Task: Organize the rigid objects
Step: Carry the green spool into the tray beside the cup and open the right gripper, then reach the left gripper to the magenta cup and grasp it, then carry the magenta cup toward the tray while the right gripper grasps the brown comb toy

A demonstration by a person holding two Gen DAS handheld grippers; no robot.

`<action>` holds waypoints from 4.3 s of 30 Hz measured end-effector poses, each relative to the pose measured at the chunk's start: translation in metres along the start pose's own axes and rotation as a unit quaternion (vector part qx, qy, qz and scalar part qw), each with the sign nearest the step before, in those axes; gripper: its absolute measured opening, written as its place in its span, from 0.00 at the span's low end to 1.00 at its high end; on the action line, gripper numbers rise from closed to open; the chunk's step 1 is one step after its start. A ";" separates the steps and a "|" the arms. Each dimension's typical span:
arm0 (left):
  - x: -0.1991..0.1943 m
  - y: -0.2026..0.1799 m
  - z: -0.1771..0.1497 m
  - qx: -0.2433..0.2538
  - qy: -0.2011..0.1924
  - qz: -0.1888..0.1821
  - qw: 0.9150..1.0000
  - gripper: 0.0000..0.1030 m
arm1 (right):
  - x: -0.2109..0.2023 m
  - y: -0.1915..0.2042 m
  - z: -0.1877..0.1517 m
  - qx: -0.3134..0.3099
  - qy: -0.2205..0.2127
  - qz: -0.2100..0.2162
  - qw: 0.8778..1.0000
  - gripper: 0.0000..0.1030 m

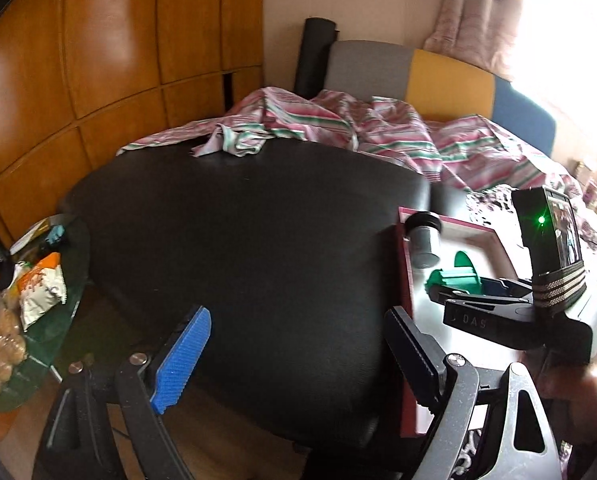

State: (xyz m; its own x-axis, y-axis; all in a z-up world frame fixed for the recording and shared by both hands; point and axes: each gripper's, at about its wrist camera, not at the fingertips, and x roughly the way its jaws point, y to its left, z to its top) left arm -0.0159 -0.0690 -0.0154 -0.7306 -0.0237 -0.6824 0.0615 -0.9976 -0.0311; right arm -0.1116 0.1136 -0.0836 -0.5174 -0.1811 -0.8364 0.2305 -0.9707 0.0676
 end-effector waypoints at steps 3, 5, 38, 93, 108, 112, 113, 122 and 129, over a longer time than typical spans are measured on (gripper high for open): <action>0.001 0.008 0.001 -0.011 0.000 0.017 1.000 0.87 | 0.008 0.003 0.003 0.001 0.005 -0.019 1.000 0.54; 0.002 0.013 0.001 -0.017 0.000 0.026 0.999 0.87 | 0.013 0.005 0.005 0.004 0.007 -0.030 1.000 0.54; -0.001 -0.006 -0.004 0.011 0.004 0.008 1.000 0.88 | -0.022 -0.029 0.007 0.053 -0.037 0.016 0.998 0.72; -0.001 -0.297 -0.039 0.259 0.065 -0.251 0.930 0.88 | -0.235 -0.357 -0.234 0.487 -0.184 -0.162 0.839 0.72; -0.008 -0.407 -0.095 0.337 0.129 -0.361 0.860 0.74 | -0.231 -0.364 -0.240 0.506 -0.188 -0.133 0.831 0.72; -0.018 -0.435 -0.100 0.386 0.092 -0.373 0.839 0.88 | -0.230 -0.365 -0.240 0.508 -0.184 -0.129 0.831 0.72; -0.018 -0.441 -0.101 0.394 0.088 -0.375 0.835 0.91 | -0.229 -0.365 -0.239 0.508 -0.184 -0.129 0.831 0.72; 0.015 -0.473 -0.109 0.384 0.143 -0.417 0.811 0.57 | -0.230 -0.368 -0.243 0.516 -0.188 -0.127 0.826 0.72; 0.015 -0.450 -0.099 0.342 0.141 -0.431 0.823 0.55 | -0.227 -0.367 -0.240 0.510 -0.181 -0.126 0.832 0.72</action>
State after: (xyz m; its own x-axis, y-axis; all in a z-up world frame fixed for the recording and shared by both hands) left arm 0.0129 0.3865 -0.0837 -0.1105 0.6317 -0.7673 -0.8645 -0.4420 -0.2394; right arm 0.1189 0.5488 -0.0485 -0.6998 0.1917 -0.6881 -0.6461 -0.5808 0.4953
